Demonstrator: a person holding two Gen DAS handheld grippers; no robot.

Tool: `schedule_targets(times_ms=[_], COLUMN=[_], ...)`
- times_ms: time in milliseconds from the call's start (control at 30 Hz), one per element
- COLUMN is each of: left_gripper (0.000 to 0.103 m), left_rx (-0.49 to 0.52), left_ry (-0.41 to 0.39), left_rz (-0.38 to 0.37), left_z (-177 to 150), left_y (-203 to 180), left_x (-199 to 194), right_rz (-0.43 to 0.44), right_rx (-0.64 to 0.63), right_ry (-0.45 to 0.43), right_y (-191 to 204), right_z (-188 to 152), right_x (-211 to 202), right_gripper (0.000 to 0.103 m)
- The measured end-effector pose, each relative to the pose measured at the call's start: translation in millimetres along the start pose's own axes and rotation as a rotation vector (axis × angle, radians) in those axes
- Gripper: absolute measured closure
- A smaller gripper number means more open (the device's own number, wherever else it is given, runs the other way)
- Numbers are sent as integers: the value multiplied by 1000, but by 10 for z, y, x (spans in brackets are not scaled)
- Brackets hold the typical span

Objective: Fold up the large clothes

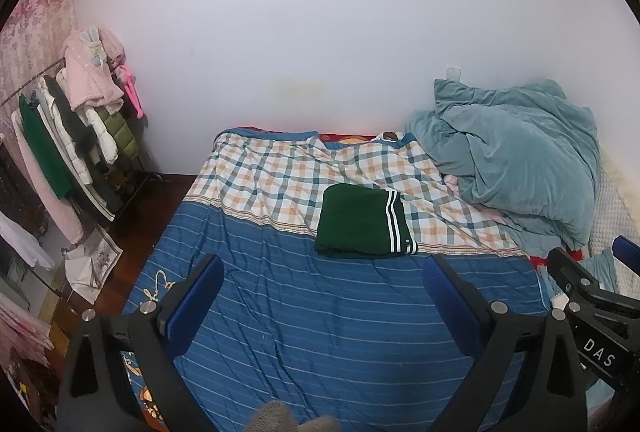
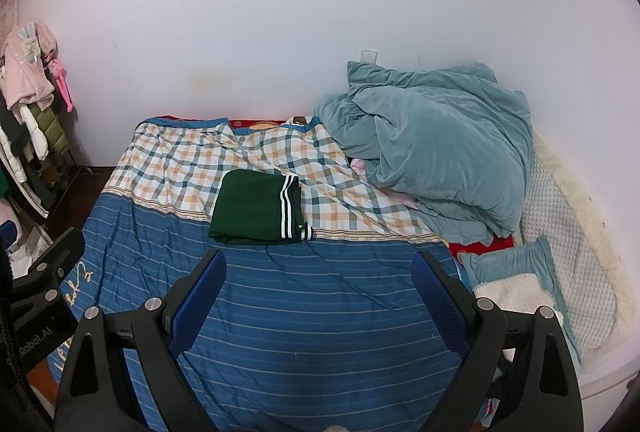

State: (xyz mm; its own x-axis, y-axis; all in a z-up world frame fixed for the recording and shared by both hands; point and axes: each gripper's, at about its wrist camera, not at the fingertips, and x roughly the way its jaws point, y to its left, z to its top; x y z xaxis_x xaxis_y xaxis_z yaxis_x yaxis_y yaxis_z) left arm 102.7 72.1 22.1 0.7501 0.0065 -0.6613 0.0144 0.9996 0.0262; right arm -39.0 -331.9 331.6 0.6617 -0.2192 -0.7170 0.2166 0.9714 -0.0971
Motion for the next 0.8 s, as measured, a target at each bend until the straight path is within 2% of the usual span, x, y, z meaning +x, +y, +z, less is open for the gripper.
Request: schedule_targets(times_ms=[800], left_gripper=[1], left_rx=[-1], left_ry=[1], left_rz=[4], left_z=[-18], left_y=[79], left_x=[-47], right_rz=[1], right_rx=[1], right_ry=[-4], right_y=[22], right_z=[-1], right_x=[26], right_gripper=[8])
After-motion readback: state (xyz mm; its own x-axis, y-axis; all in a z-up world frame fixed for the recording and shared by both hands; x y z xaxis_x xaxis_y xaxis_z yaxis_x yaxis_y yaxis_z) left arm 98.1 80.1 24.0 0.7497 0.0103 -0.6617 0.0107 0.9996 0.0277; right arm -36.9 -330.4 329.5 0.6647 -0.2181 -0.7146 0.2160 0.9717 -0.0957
